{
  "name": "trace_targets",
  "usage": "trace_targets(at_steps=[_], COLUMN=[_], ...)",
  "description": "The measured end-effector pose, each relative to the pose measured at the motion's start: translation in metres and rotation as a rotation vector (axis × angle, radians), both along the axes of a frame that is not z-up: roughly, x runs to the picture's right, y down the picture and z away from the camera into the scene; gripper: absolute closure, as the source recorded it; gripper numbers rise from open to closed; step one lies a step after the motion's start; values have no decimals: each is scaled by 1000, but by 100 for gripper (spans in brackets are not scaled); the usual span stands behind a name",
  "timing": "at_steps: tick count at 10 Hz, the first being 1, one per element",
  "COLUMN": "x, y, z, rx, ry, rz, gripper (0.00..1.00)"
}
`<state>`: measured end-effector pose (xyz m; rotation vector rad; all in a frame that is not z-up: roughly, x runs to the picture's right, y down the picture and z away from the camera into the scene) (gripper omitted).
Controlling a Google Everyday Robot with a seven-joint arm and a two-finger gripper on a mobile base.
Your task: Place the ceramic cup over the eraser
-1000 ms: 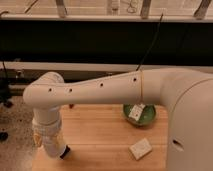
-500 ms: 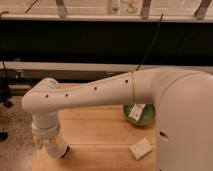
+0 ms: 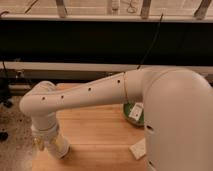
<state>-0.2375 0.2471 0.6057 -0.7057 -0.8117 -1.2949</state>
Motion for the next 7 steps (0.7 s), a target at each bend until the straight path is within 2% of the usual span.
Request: trace_targets(at_steps=[5, 6, 7], x=[-2, -1, 0], y=[12, 14, 15], z=[19, 23, 26], rx=[-32, -39, -46], ry=[20, 24, 25], rz=[-26, -29, -29], gripper=[28, 22, 20])
